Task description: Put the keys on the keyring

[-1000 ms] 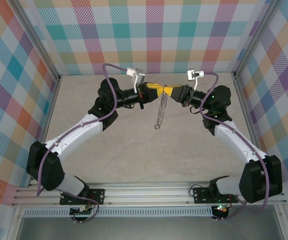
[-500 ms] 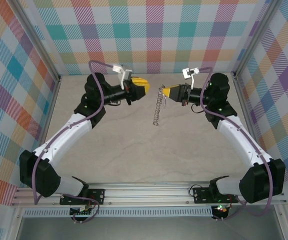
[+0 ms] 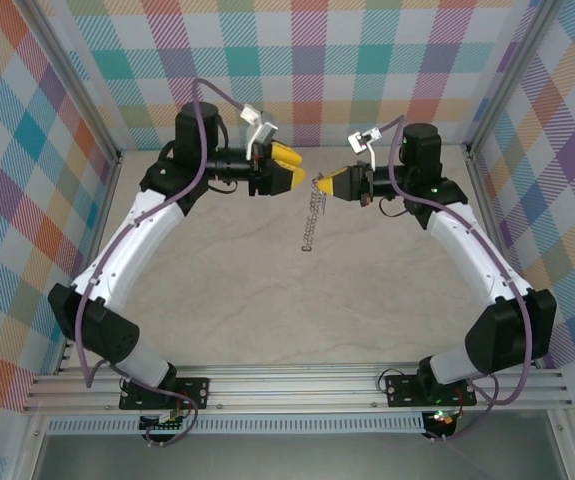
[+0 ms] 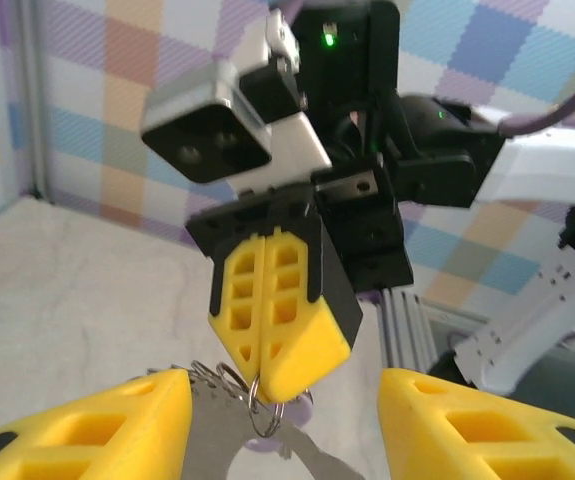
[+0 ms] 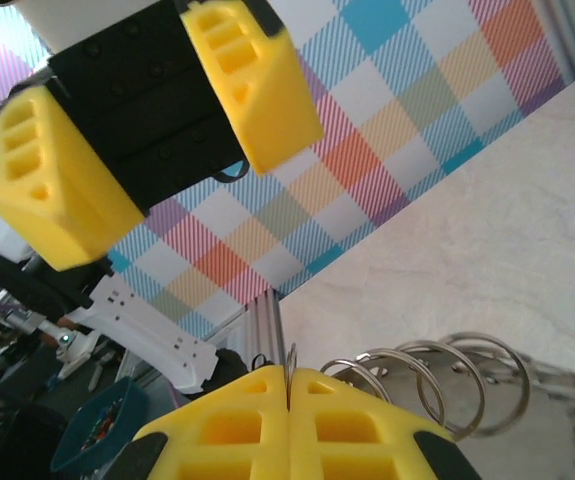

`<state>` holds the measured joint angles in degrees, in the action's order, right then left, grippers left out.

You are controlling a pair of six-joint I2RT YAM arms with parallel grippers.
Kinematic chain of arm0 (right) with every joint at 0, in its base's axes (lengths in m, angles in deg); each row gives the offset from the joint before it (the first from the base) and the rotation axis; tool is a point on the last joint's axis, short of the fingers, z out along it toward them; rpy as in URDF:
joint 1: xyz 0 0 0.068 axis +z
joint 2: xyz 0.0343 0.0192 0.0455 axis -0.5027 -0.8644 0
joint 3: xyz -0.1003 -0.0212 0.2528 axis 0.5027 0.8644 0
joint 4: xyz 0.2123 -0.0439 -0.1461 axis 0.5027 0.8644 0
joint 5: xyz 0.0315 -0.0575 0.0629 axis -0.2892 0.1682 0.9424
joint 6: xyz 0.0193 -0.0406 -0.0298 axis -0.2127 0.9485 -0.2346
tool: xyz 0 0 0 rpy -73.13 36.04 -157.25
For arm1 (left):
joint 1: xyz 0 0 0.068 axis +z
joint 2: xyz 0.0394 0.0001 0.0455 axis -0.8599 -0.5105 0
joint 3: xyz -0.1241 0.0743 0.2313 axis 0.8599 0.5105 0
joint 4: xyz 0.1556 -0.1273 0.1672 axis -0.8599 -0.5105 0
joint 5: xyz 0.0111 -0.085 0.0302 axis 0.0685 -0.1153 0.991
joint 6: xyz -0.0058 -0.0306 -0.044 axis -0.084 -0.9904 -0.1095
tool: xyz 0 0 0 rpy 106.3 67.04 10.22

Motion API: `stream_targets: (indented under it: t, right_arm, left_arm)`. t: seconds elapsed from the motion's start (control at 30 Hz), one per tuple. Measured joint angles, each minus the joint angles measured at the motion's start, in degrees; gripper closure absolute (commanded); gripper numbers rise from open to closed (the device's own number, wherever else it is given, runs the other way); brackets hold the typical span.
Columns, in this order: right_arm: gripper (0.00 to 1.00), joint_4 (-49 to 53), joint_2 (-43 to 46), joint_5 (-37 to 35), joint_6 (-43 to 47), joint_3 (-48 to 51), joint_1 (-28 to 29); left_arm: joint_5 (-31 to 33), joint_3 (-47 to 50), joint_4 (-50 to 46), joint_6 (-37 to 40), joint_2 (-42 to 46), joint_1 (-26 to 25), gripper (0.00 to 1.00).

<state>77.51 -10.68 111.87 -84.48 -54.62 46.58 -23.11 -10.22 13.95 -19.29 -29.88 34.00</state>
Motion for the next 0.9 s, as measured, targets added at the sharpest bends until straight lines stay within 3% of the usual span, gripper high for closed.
stream_targets:
  t: [0.3,0.9]
  right_arm:
    - [1.00,2.7,-2.0,3.1,1.9,-0.8,0.0]
    - [1.00,1.5,-2.3,3.3,1.7,-0.8,0.0]
  left_arm:
    - [-3.1,-1.4,-8.9,3.0,-5.6,0.0,0.54]
    - [-5.5,-3.1,-8.4,1.4,-9.0,-0.4,0.60]
